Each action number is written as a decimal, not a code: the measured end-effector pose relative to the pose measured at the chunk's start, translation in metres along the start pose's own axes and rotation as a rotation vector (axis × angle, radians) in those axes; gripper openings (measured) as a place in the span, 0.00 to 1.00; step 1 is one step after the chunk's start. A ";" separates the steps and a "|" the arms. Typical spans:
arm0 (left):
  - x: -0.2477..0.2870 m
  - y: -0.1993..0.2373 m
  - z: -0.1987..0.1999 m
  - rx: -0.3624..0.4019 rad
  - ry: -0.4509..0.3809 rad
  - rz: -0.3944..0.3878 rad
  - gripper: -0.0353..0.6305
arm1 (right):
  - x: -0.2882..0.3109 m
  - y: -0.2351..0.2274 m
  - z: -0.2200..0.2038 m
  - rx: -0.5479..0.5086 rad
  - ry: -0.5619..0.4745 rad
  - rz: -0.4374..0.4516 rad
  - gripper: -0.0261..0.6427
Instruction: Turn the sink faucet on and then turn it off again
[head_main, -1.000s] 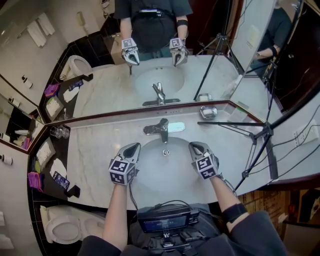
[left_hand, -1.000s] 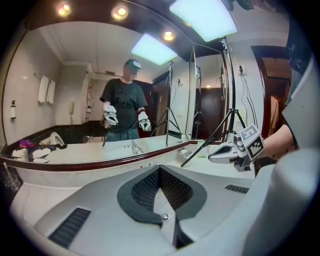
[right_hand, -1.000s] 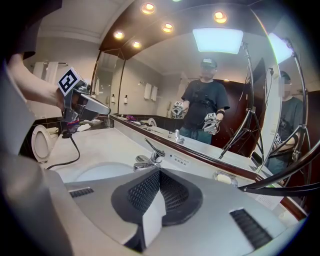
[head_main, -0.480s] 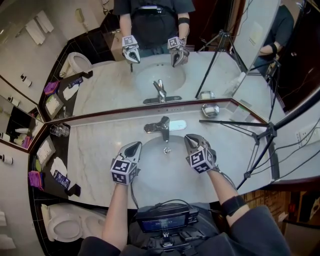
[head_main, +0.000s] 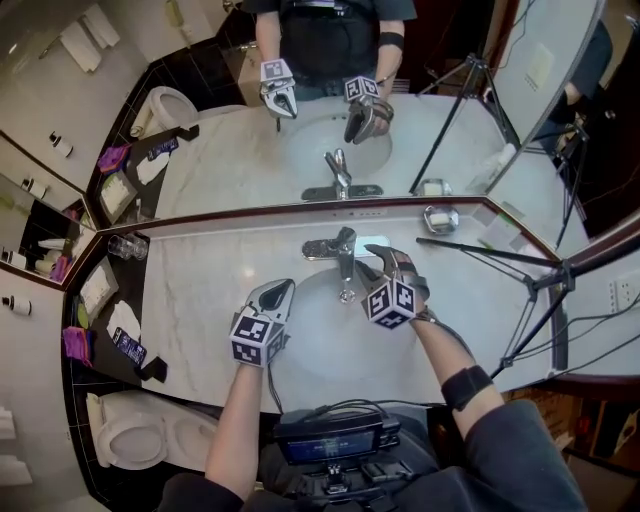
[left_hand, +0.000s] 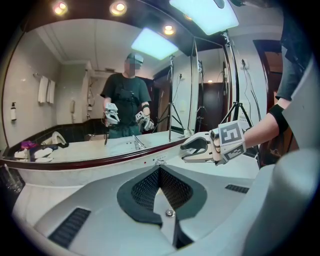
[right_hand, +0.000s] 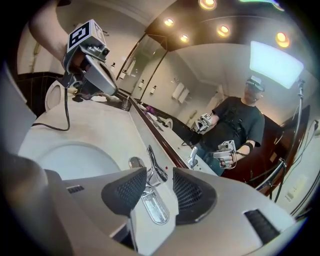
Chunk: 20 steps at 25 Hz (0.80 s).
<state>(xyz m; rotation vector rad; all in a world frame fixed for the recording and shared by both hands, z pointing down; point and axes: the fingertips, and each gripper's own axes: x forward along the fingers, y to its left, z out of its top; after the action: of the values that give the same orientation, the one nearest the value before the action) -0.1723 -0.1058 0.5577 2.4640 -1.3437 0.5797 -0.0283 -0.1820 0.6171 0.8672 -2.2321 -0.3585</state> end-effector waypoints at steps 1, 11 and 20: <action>0.001 0.000 -0.001 0.000 0.003 -0.001 0.06 | 0.006 0.000 0.003 -0.016 -0.002 0.002 0.32; 0.007 0.003 0.000 0.013 0.016 0.000 0.06 | 0.057 0.010 0.007 -0.184 0.027 0.068 0.38; 0.012 0.007 -0.008 -0.009 0.025 0.000 0.06 | 0.089 0.019 0.011 -0.271 0.037 0.109 0.32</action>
<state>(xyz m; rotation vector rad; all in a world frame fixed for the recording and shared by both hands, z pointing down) -0.1741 -0.1147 0.5702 2.4414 -1.3346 0.6008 -0.0920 -0.2276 0.6643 0.6009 -2.1244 -0.5729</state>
